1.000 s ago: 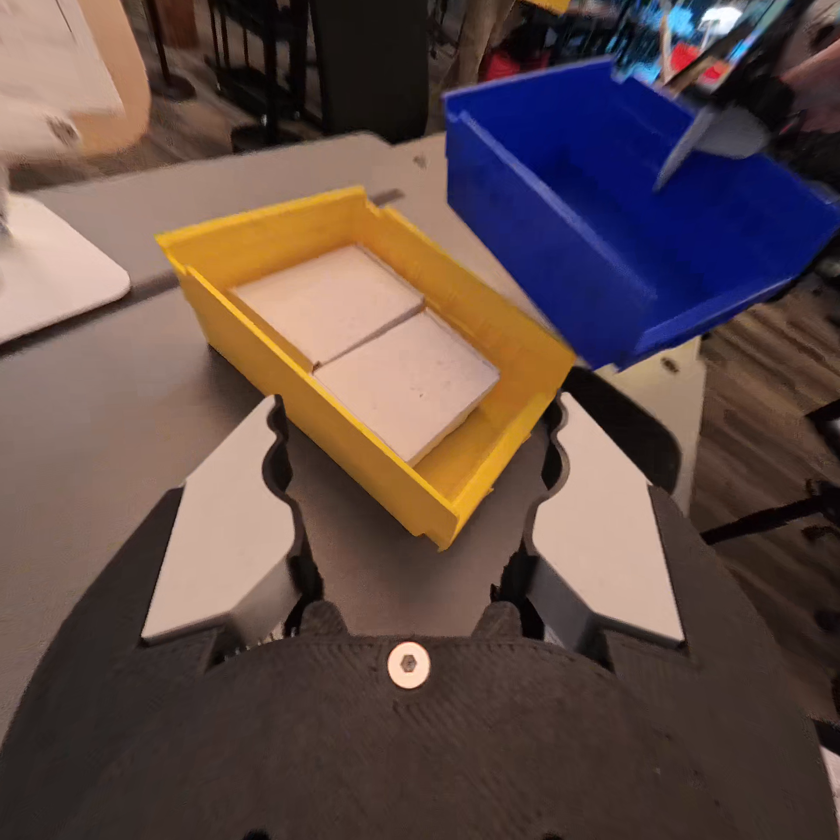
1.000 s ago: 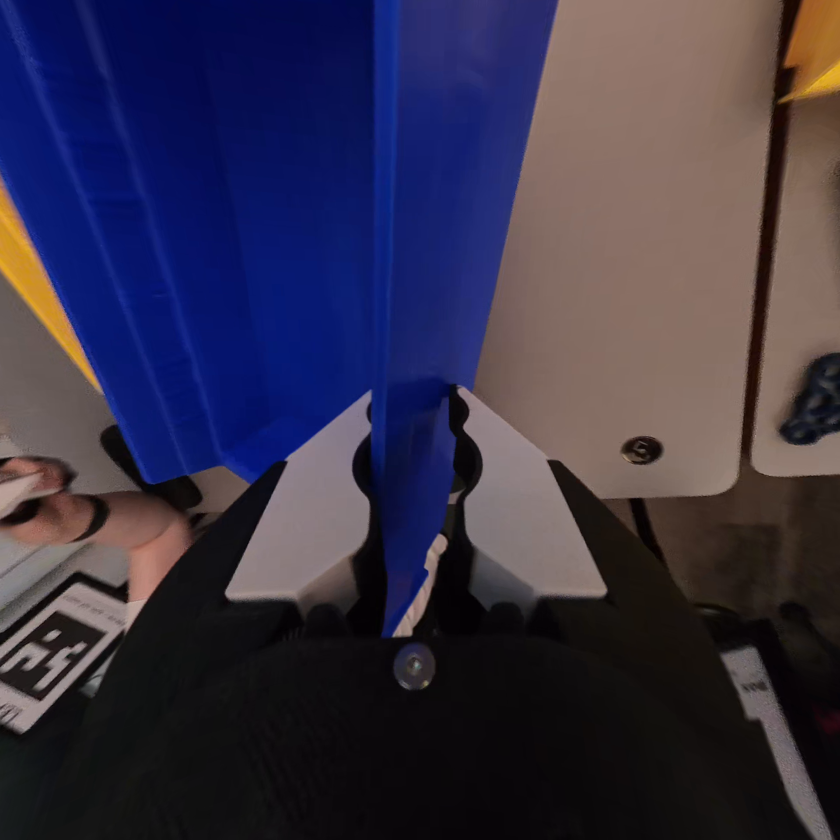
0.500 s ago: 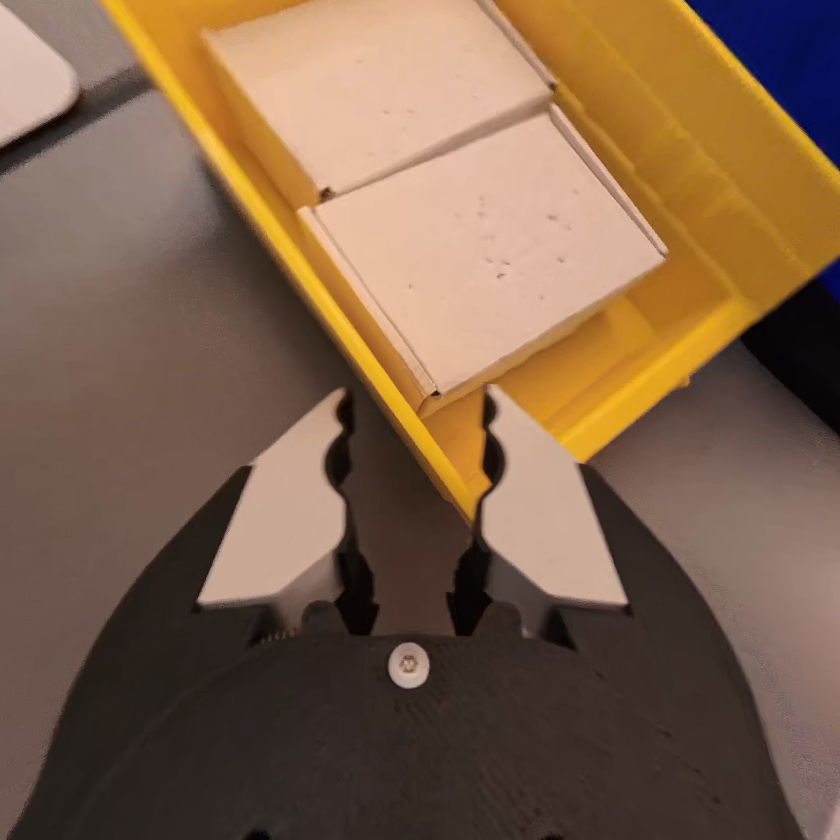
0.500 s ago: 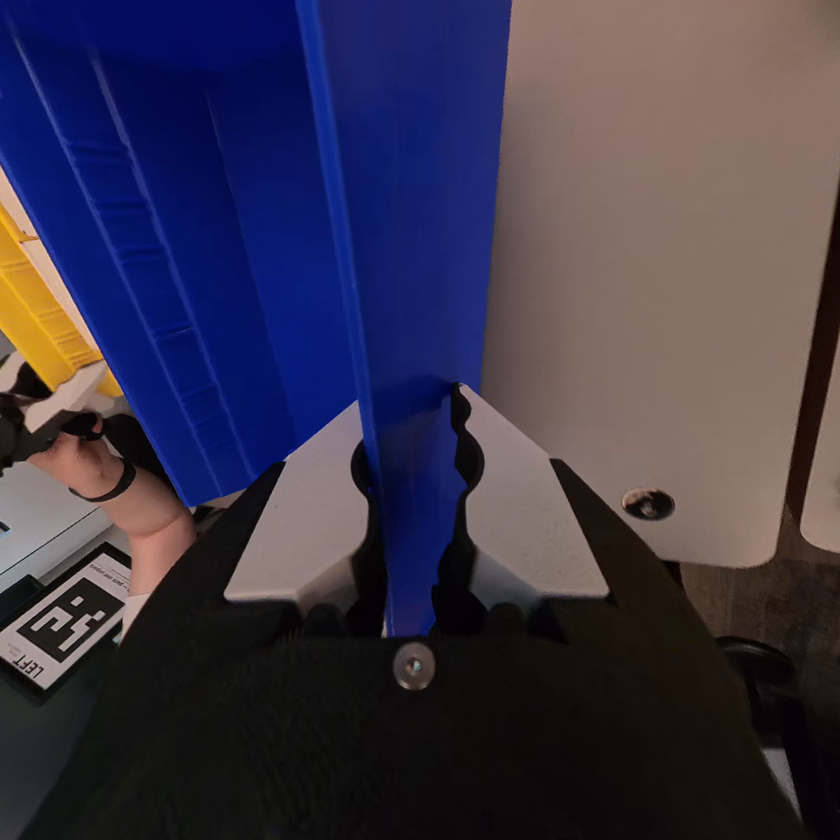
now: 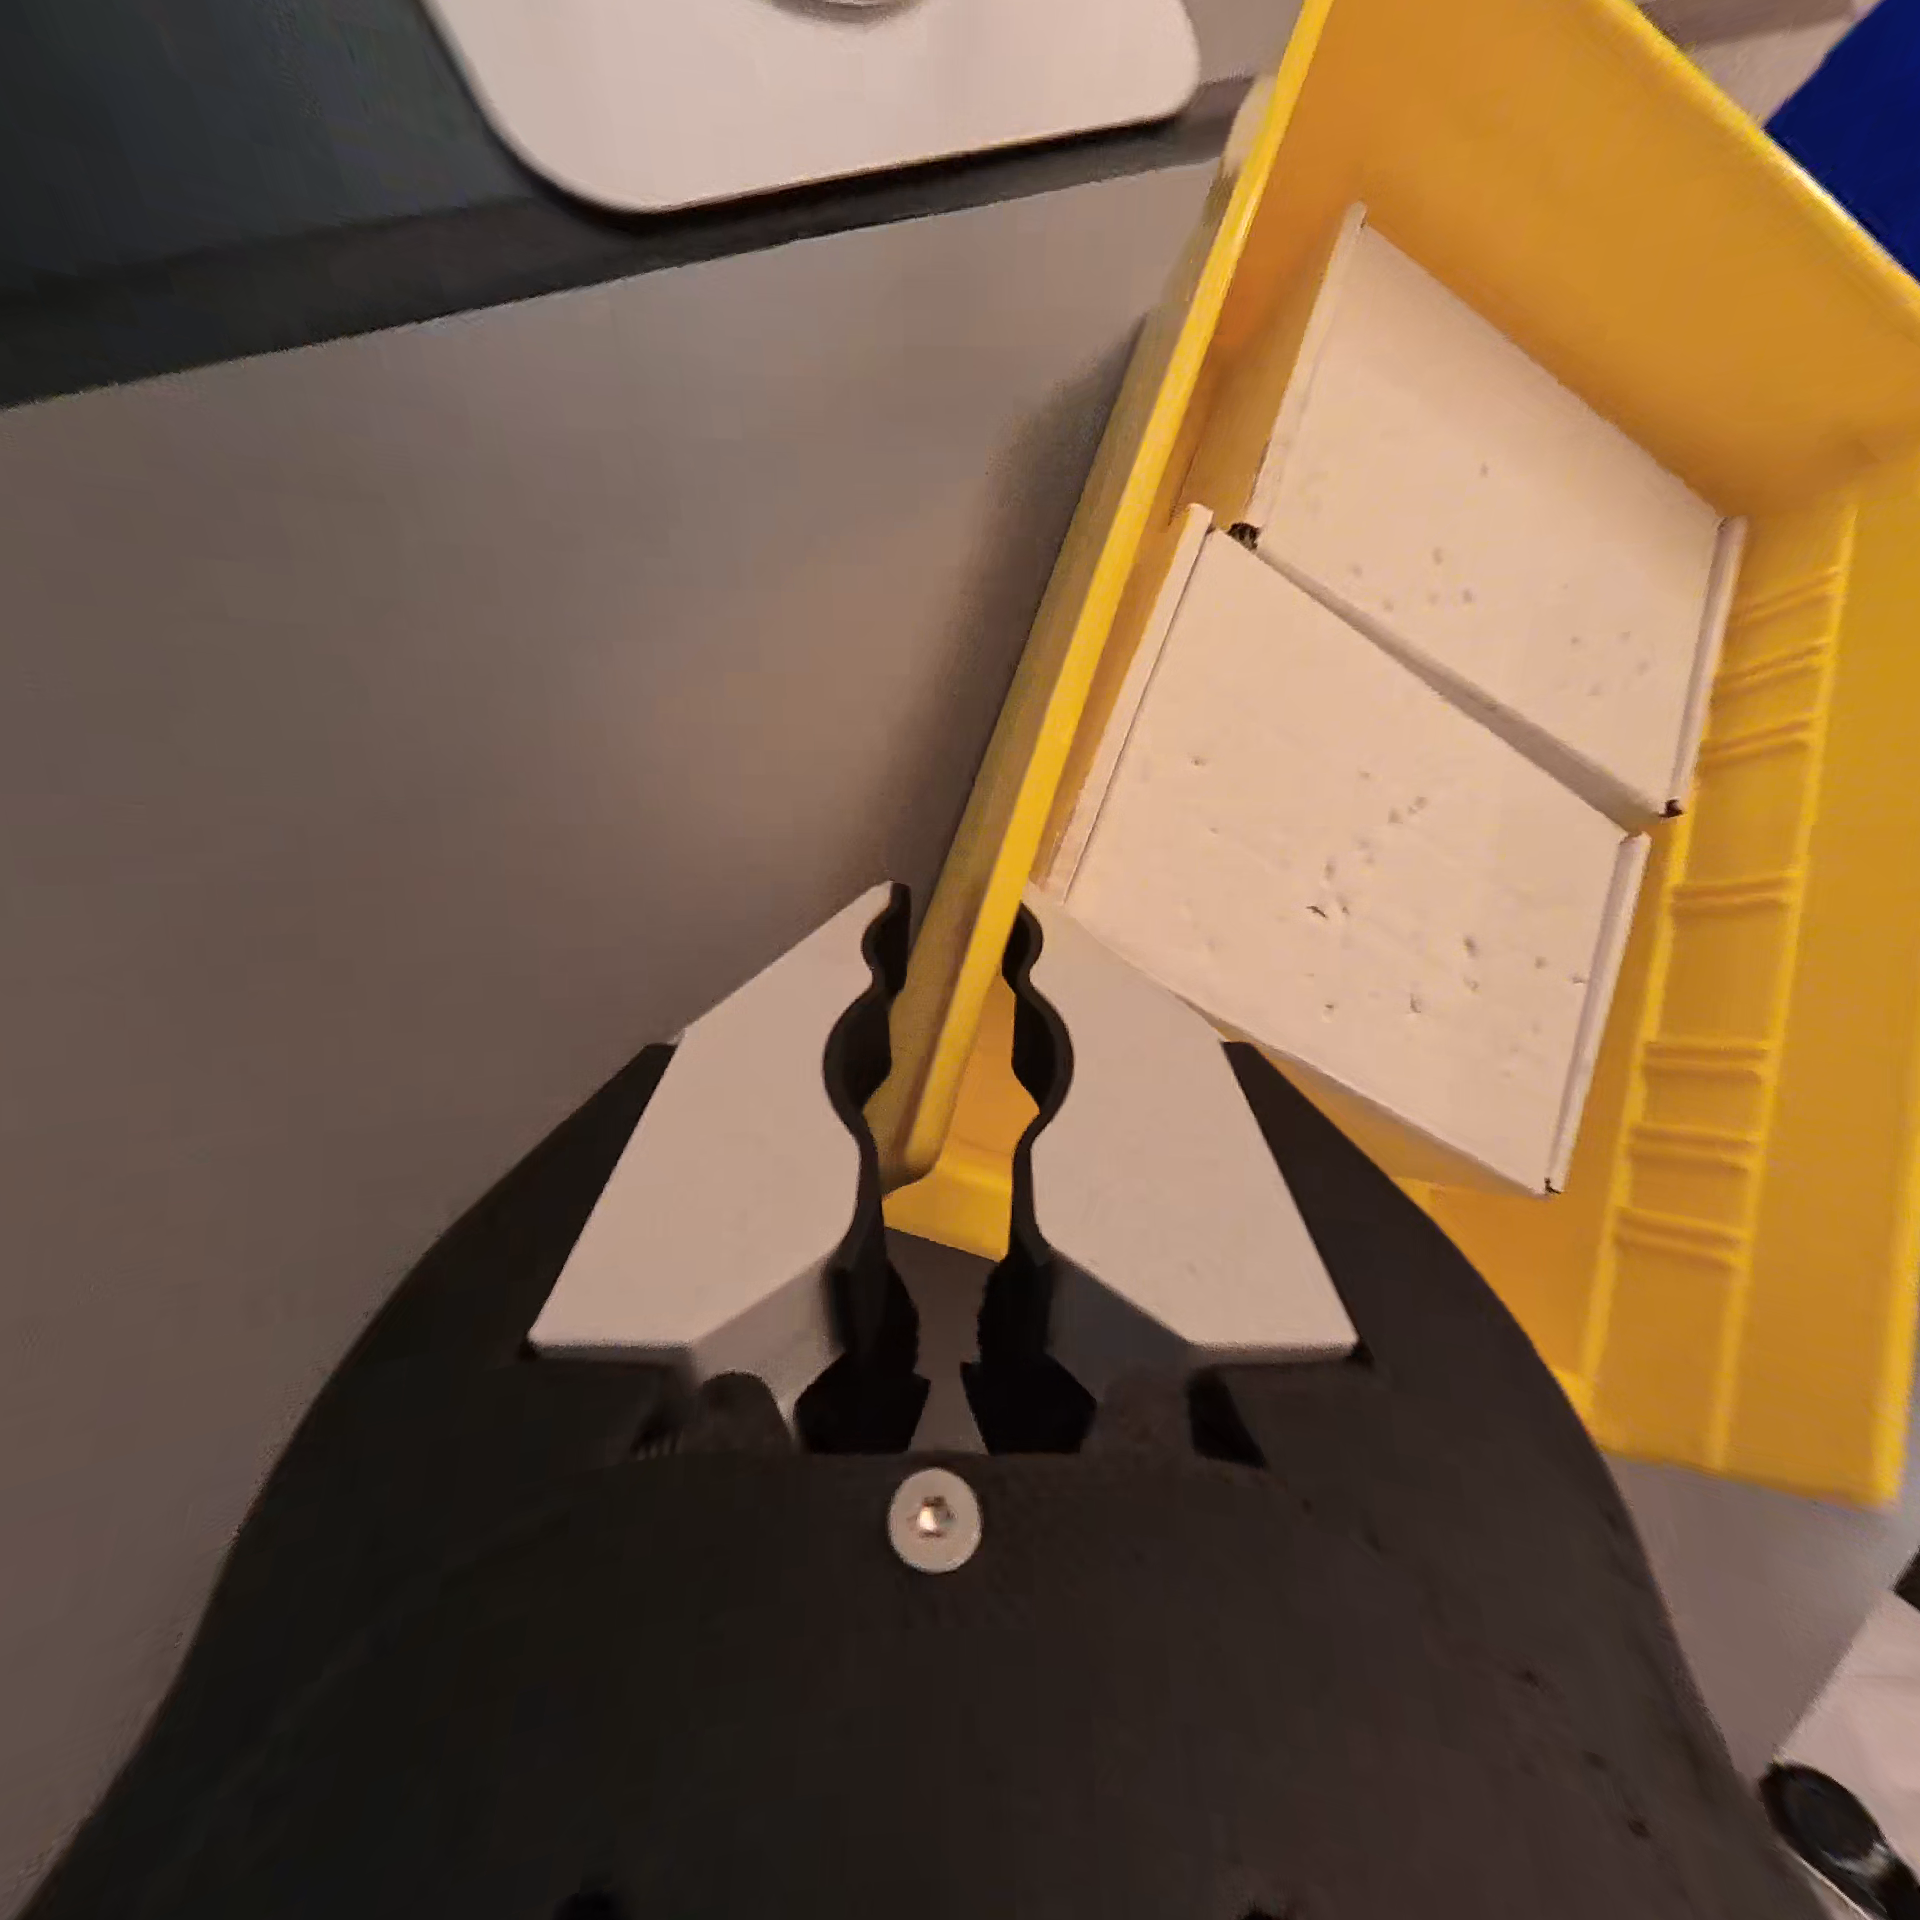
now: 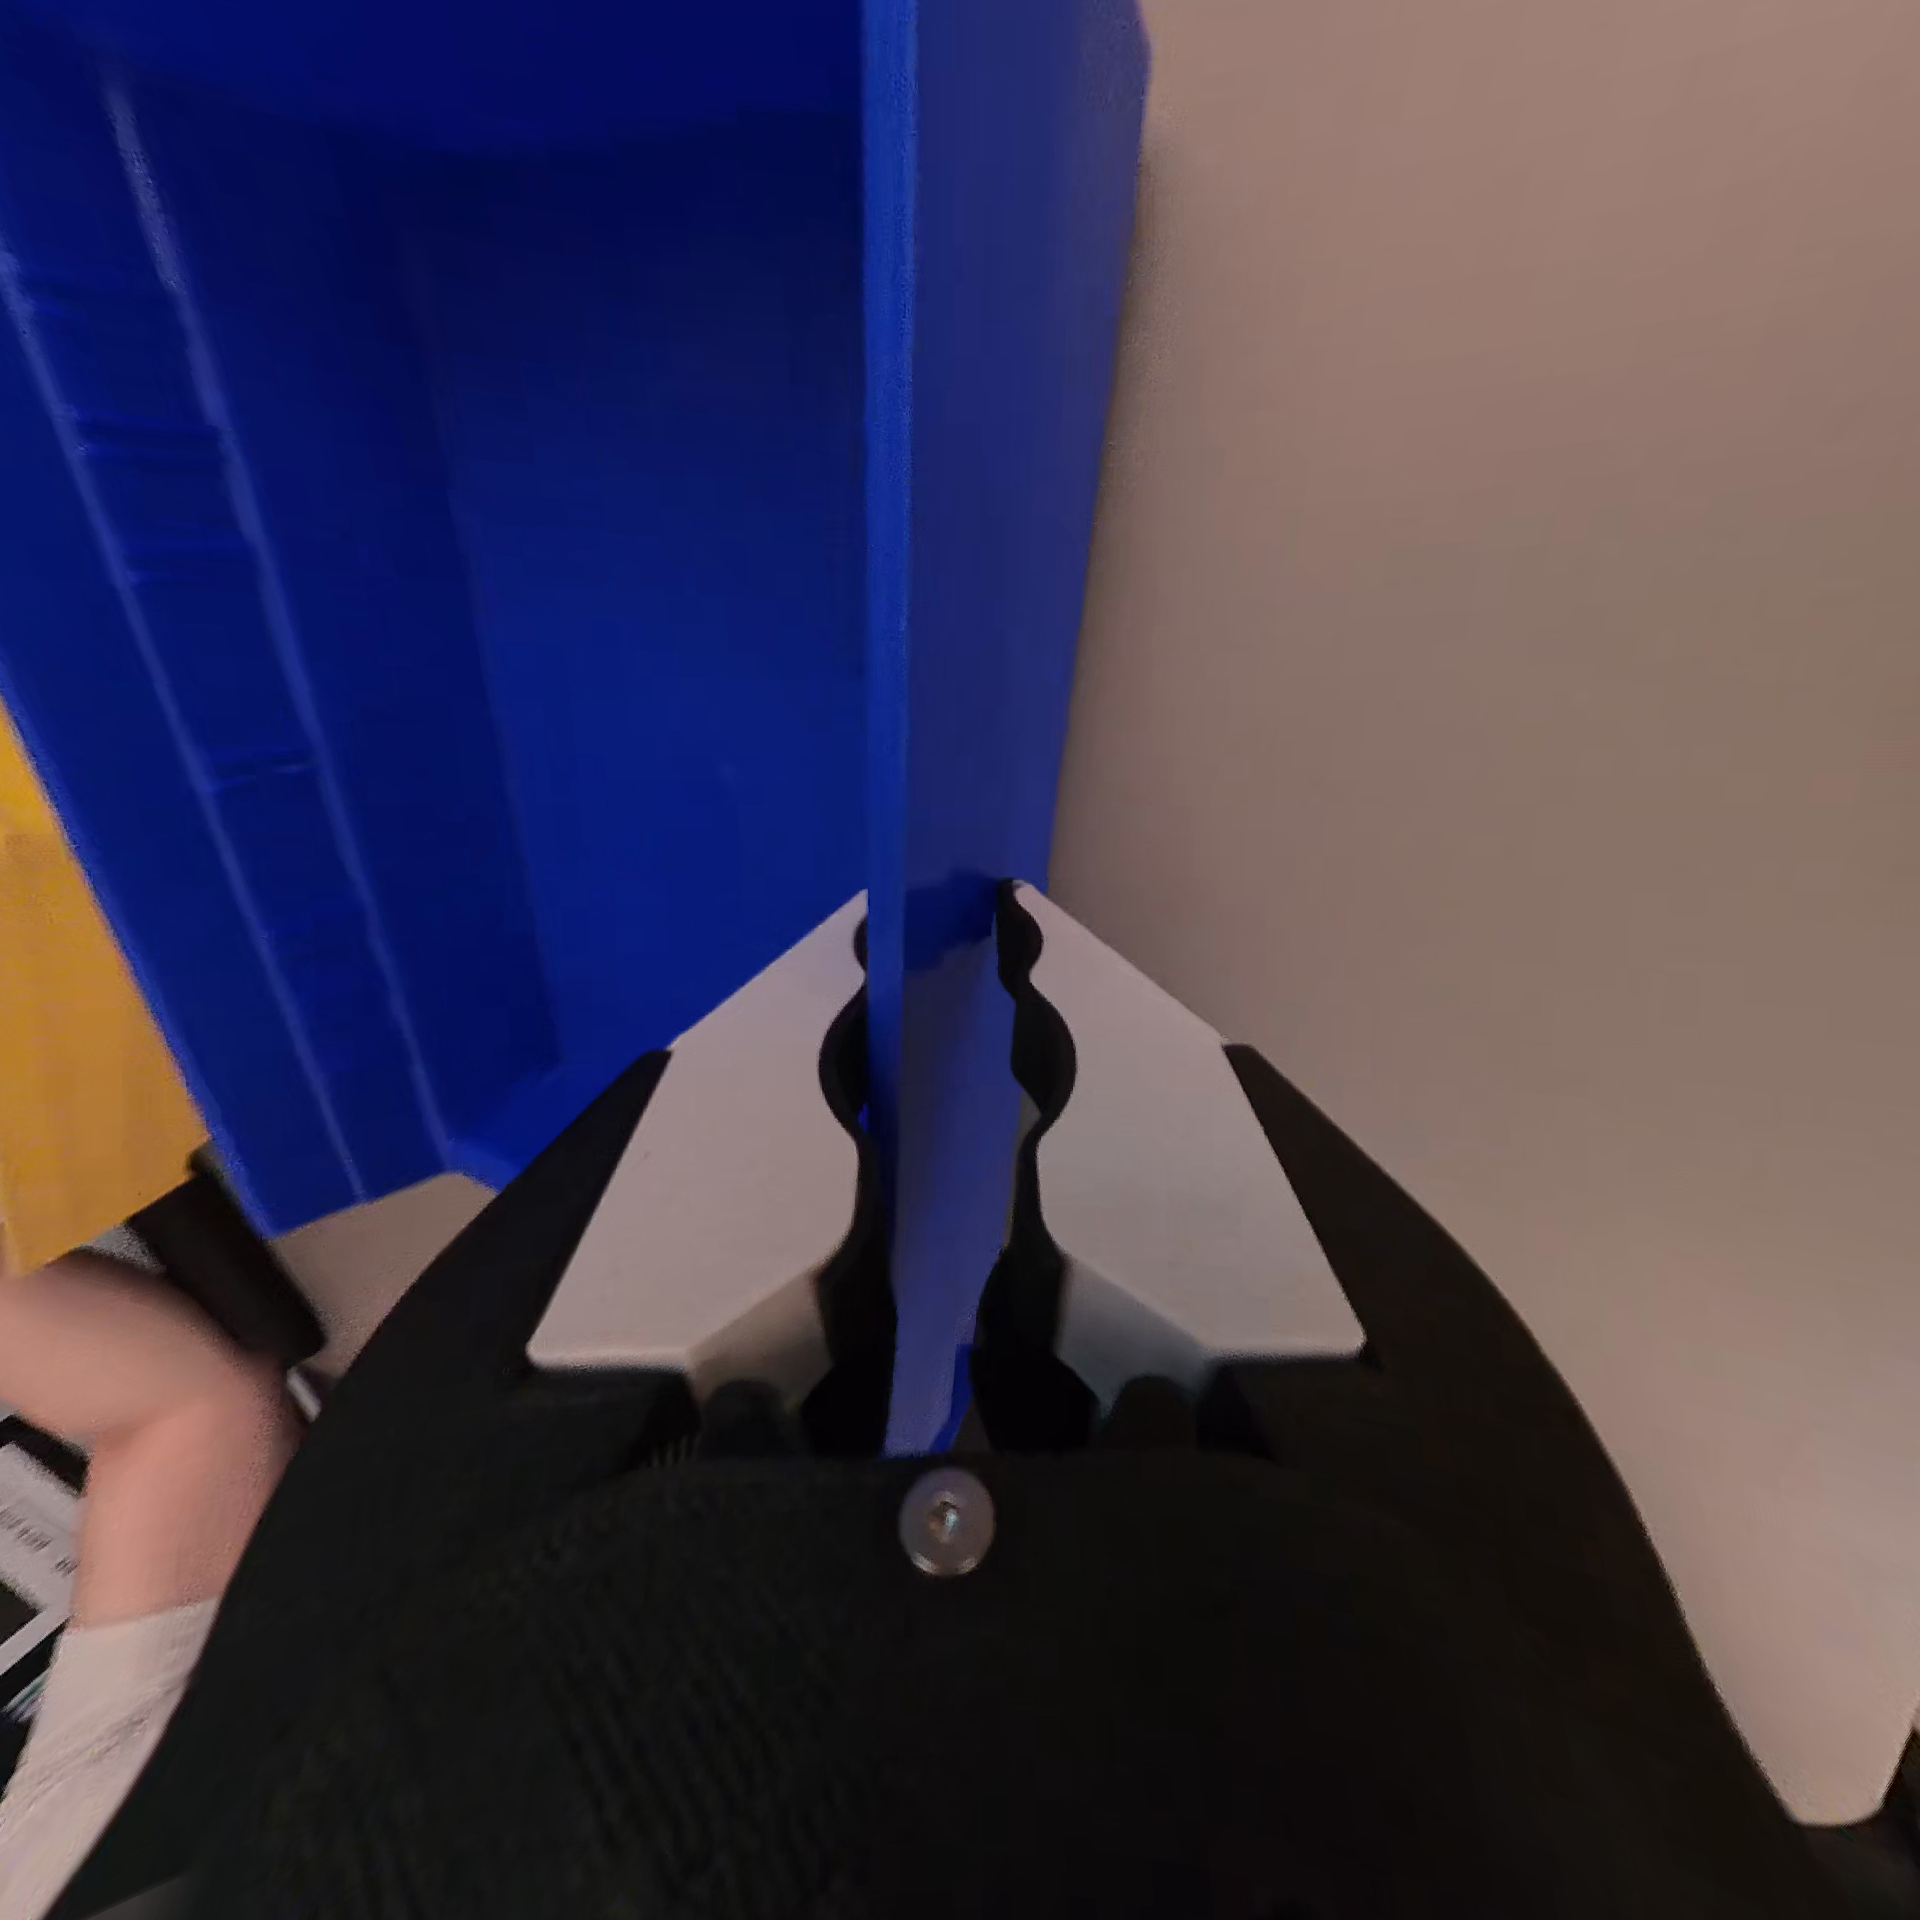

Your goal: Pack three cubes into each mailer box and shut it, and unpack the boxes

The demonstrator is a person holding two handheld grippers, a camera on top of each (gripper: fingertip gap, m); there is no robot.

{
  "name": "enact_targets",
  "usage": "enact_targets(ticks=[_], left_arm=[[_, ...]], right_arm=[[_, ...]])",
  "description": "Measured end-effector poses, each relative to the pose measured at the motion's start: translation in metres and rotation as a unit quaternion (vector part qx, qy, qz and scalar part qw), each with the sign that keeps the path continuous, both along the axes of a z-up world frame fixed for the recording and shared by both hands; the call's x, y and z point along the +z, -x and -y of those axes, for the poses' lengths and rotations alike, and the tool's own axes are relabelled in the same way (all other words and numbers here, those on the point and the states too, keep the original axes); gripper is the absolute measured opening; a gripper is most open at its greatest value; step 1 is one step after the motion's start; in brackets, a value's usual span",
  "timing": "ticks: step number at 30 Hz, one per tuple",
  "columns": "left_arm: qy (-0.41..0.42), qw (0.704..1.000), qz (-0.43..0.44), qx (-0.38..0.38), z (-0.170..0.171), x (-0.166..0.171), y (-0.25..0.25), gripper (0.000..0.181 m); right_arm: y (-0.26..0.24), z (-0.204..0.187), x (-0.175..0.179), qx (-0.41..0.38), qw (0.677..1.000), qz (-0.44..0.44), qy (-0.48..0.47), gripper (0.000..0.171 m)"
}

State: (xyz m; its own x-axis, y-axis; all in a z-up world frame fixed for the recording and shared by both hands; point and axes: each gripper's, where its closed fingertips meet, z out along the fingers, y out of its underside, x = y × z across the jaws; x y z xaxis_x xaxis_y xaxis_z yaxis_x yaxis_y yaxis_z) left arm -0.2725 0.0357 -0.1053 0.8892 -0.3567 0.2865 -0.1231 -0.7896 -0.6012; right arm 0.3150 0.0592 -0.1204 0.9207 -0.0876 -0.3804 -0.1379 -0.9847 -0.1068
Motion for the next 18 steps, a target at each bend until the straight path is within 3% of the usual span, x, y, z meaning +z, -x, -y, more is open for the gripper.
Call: enact_targets(ticks=[1,12,18], left_arm=[[0.005,1.000,0.004,0.012,0.001,0.001,0.014,0.015],[0.064,0.985,-0.002,0.159,0.048,0.002,0.163,0.007],[0.124,0.969,-0.005,0.212,0.100,0.002,0.203,0.007]], right_arm=[[0.000,-0.004,-0.004,0.003,1.000,0.012,-0.002,0.014],[-0.017,-0.036,-0.013,0.049,0.991,0.127,-0.020,0.005],[-0.018,-0.037,-0.013,0.069,0.986,0.151,-0.017,0.005]])
